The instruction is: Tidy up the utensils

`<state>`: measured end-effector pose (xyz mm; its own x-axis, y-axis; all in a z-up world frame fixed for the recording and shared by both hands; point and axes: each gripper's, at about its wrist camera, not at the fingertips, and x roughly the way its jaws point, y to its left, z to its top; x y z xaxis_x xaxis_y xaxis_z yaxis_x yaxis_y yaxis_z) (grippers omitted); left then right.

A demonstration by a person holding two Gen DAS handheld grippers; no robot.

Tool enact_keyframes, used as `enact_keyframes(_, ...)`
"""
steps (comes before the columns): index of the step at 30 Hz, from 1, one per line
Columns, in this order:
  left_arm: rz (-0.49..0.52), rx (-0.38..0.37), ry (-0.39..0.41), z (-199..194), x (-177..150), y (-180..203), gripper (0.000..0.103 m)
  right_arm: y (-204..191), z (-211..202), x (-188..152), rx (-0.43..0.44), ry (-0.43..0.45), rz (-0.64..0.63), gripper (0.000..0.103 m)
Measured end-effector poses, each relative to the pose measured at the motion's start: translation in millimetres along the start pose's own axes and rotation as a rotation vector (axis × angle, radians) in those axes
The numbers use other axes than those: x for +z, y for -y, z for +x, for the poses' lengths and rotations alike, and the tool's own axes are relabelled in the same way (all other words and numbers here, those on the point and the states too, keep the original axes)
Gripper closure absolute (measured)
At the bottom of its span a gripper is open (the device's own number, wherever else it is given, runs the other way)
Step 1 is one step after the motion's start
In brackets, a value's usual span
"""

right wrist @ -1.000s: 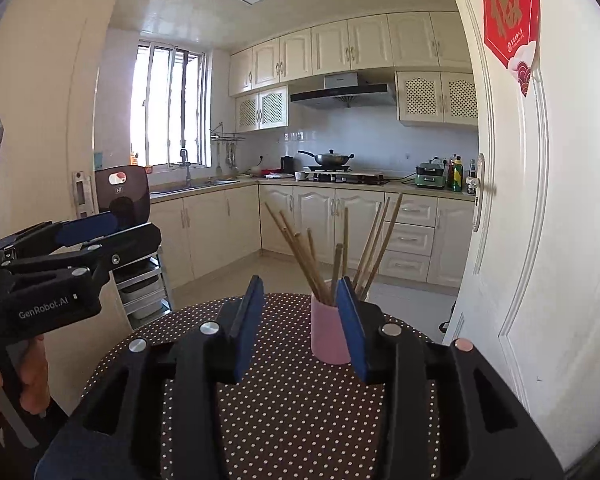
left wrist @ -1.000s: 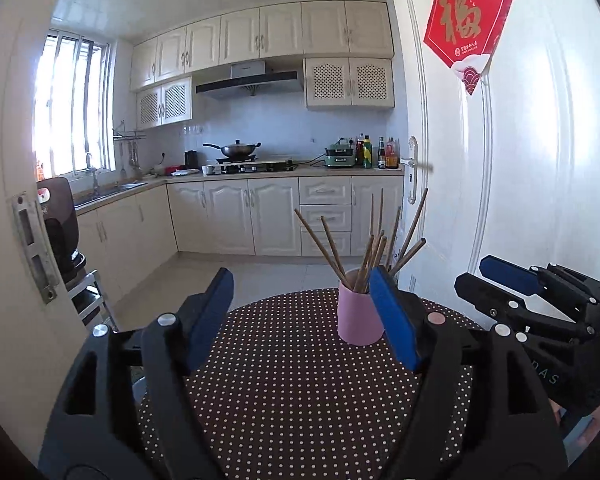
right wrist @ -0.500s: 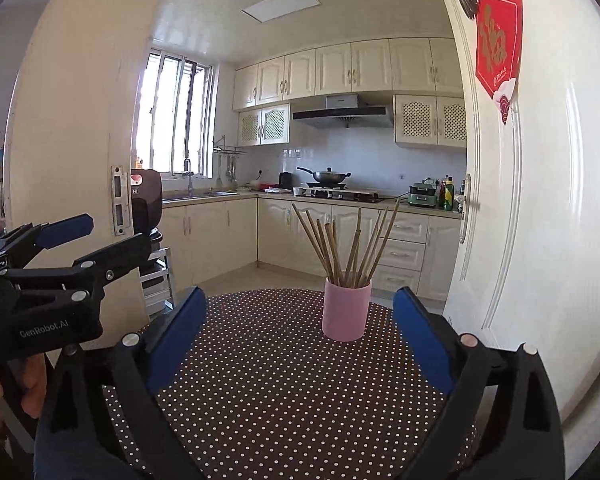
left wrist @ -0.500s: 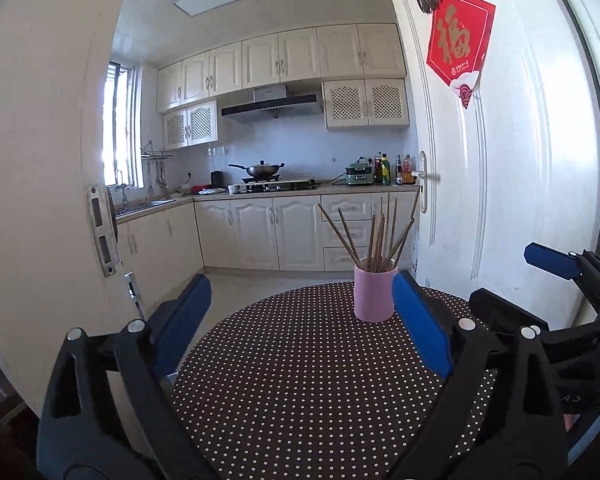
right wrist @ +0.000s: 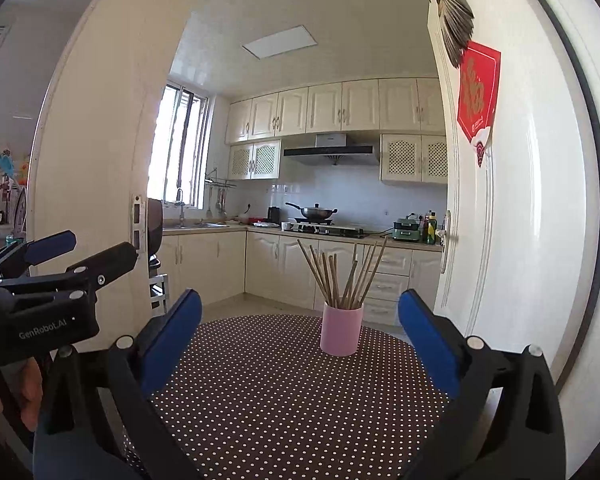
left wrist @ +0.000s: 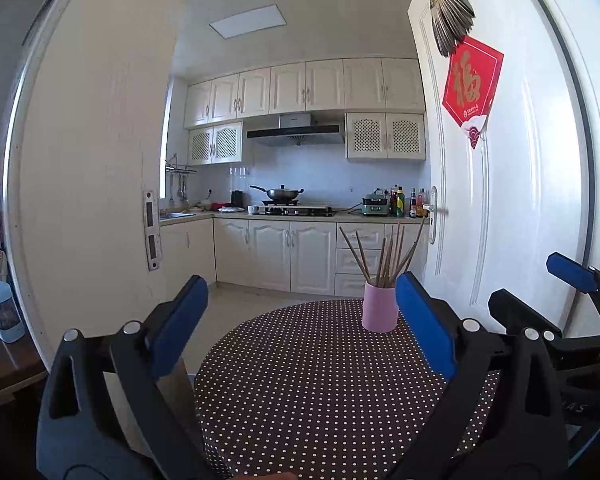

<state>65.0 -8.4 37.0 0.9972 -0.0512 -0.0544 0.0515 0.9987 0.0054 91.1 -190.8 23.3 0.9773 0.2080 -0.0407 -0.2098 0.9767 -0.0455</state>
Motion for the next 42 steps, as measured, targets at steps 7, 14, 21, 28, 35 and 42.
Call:
enact_keyframes(7,0.0,0.014,0.035,-21,-2,2,0.008,-10,-20,1,-0.043,0.042,-0.016,0.008)
enact_keyframes(14,0.013,0.027,0.038,-27,-2,4,0.008,-12,-27,-6,-0.055,0.039,-0.01,0.008)
enact_keyframes(21,0.037,0.043,0.019,-22,-8,8,0.008,-12,-24,-13,-0.056,0.013,0.0,0.008)
enact_keyframes(28,0.05,0.056,0.022,-23,-12,9,0.008,-14,-28,-16,-0.055,0.011,0.005,0.008)
enact_keyframes(35,0.054,0.063,0.022,-23,-13,12,0.008,-13,-31,-18,-0.059,0.007,0.011,0.008)
enact_keyframes(42,0.052,0.068,0.021,-21,-13,12,0.008,-15,-32,-20,-0.057,0.005,0.015,0.008)
